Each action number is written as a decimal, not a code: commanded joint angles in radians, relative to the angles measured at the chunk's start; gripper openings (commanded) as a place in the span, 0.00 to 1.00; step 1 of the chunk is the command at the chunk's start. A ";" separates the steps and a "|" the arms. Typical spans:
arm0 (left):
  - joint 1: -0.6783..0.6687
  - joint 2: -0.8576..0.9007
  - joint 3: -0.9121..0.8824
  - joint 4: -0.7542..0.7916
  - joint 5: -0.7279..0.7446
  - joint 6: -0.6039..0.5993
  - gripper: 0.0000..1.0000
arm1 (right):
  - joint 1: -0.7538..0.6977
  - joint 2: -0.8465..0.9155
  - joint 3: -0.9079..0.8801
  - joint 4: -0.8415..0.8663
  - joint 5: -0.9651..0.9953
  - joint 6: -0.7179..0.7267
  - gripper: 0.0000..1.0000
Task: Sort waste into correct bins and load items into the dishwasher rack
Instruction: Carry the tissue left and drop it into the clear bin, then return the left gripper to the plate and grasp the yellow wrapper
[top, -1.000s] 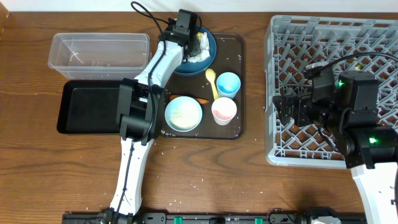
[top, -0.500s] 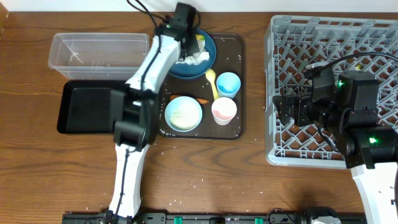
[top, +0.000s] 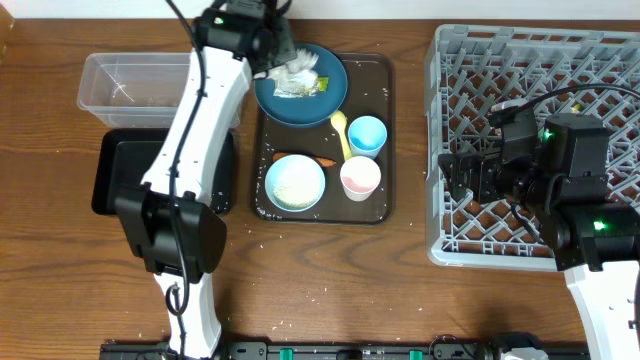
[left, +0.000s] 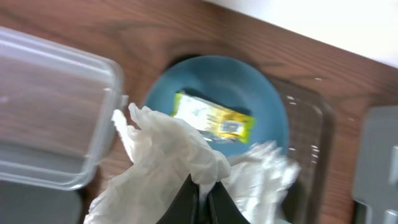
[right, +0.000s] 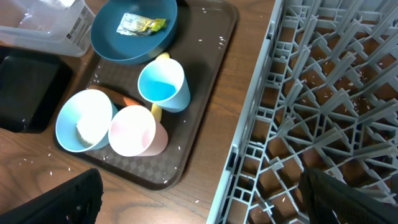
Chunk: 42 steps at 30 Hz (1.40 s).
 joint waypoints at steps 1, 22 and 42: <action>0.062 0.007 0.000 -0.005 -0.043 0.009 0.06 | -0.011 0.000 0.018 -0.001 -0.008 -0.011 0.99; 0.348 0.141 -0.028 0.028 -0.135 0.009 0.75 | -0.011 0.000 0.018 0.012 -0.008 -0.010 0.99; 0.008 0.157 0.016 0.128 0.034 0.026 0.89 | -0.011 0.000 0.018 0.031 -0.034 -0.011 0.99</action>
